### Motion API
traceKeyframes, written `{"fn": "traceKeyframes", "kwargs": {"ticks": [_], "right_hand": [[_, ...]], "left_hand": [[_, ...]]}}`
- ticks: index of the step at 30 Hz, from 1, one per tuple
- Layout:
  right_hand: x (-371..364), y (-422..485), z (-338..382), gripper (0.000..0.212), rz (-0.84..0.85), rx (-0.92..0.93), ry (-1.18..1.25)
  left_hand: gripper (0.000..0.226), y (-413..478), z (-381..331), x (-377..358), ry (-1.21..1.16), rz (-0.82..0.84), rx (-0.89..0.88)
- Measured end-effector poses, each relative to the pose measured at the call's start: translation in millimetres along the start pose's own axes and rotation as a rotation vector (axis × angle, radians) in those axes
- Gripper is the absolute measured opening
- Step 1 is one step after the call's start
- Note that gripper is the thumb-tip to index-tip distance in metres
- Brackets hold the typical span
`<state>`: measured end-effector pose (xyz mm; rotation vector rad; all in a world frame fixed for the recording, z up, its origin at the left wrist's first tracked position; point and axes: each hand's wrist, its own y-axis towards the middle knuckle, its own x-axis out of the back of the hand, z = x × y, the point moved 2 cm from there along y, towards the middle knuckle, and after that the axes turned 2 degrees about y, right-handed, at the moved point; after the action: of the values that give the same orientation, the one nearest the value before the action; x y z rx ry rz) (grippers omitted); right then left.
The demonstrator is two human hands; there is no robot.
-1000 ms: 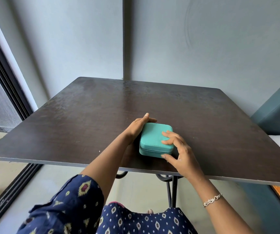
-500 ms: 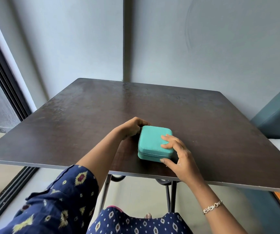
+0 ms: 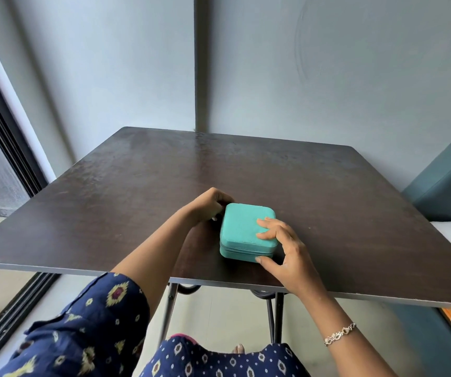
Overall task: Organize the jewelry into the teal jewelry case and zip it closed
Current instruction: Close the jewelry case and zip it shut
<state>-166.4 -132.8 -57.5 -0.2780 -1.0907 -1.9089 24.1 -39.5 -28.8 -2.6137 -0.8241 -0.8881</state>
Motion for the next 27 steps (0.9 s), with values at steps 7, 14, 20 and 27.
{"fn": "traceKeyframes", "kwargs": {"ticks": [7,14,20,27], "right_hand": [[0,0,0,0.038,0.006,-0.019,0.005],[1,0,2,0.04,0.024,-0.027,0.002],[0,0,1,0.039,0.022,-0.024,-0.002],[0,1,1,0.04,0.011,-0.016,-0.008]], "left_hand": [[0.046,6,-4,6,-0.02,0.216,0.052],[0.035,7,-5,7,-0.092,0.176,0.089],[0.028,11,2,7,-0.186,0.138,0.063],[0.024,7,-1,12,0.161,-0.02,-0.08]]}}
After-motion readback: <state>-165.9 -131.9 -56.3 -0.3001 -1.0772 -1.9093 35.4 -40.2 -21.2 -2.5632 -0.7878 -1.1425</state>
